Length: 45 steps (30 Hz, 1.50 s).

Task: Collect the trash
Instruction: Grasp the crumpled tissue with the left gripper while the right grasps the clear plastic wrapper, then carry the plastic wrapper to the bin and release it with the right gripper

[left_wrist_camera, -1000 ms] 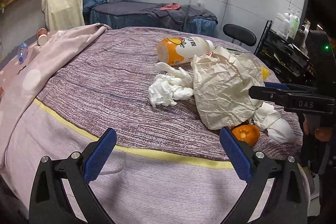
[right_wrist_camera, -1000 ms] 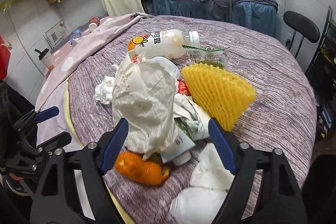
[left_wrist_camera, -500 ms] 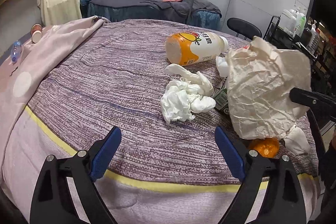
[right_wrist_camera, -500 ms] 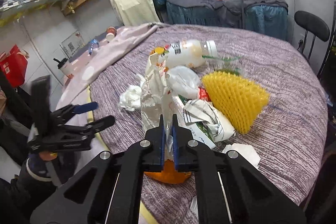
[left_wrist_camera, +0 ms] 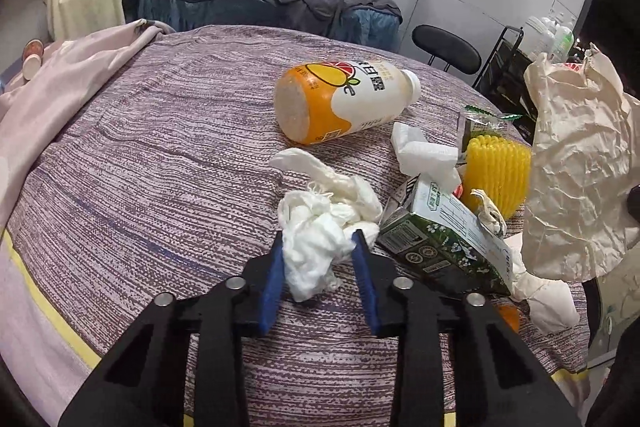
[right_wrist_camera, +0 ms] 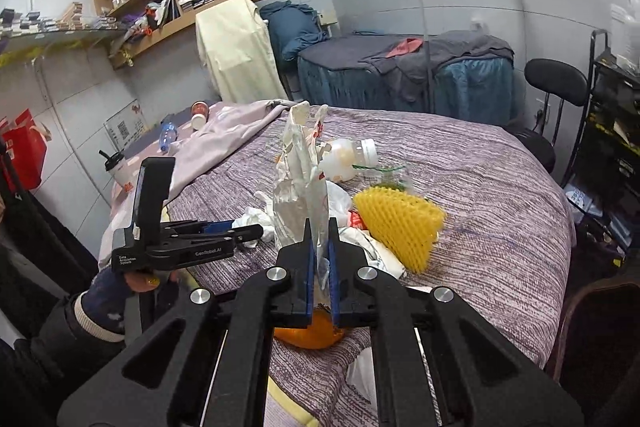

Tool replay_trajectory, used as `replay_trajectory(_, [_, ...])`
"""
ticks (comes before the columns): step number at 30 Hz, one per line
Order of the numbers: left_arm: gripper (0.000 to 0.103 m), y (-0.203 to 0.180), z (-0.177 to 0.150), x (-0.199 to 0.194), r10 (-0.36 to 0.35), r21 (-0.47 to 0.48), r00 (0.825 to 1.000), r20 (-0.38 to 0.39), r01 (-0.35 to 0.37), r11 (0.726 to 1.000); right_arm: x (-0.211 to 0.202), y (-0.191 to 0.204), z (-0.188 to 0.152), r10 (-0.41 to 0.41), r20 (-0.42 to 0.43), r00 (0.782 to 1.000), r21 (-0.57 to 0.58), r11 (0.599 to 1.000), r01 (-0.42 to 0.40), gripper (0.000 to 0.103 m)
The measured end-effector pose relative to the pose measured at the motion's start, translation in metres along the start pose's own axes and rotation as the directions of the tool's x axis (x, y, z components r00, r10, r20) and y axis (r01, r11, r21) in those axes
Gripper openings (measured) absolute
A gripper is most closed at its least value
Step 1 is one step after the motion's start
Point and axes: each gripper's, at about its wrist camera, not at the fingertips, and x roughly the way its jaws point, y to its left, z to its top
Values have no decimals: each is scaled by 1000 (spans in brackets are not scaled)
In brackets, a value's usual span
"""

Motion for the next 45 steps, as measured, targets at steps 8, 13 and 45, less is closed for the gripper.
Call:
replay_trajectory(8, [12,-14,-15,-38,63,27,993,102,-66,997,-20,-10,-10,-6,39,999,36,999,4,7])
replay_trajectory(13, [12,-20,-25,-67,54,12,985,161,-57,998,-37,-13,-18,-21,64,998,48,999,18,7])
replay_trajectory(45, [12,-146,-56,-112,-168,149,956,242,135,980,-150,-104,-78,-229,139,963,266,946,186,7])
